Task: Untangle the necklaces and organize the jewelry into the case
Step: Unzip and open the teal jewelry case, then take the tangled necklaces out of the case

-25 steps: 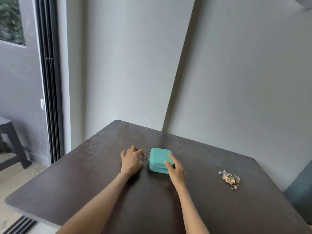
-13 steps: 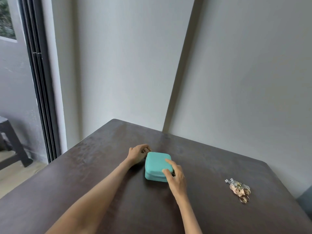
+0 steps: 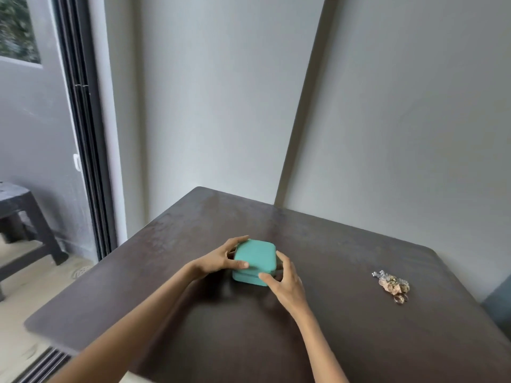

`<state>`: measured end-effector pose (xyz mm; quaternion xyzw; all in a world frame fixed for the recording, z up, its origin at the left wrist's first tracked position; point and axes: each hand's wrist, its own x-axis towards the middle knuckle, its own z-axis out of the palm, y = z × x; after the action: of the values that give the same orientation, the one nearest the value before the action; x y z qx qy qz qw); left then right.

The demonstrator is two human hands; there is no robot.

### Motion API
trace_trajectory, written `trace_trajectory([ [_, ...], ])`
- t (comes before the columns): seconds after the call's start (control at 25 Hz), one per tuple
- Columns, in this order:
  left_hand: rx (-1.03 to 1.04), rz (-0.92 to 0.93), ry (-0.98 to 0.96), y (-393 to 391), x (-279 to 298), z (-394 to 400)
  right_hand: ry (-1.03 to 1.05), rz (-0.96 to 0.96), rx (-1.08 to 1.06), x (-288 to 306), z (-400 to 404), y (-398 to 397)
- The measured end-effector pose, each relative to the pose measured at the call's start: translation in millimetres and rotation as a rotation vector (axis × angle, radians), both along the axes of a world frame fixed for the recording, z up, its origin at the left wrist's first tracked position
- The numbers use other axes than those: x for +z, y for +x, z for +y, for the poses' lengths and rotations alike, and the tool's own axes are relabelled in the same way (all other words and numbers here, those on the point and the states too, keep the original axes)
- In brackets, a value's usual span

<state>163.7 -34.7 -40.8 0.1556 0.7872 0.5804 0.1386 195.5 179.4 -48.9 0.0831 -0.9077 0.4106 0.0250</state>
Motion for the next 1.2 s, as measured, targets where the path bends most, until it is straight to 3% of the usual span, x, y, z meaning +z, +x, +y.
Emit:
trace_trajectory([
  [0.24,0.009,0.133,-0.265,42,2,-57,-0.063,0.023,0.153,-2,-53,32],
  [0.56,0.049,0.083,-0.134,54,23,-91,0.077,-0.114,0.289,8,-74,31],
  [0.84,0.277,0.089,-0.216,5,53,-69,-0.04,-0.095,0.269,2,-72,32],
  [1.2,0.534,0.008,-0.235,-41,10,-52,-0.062,-0.066,0.246,-1,-70,28],
])
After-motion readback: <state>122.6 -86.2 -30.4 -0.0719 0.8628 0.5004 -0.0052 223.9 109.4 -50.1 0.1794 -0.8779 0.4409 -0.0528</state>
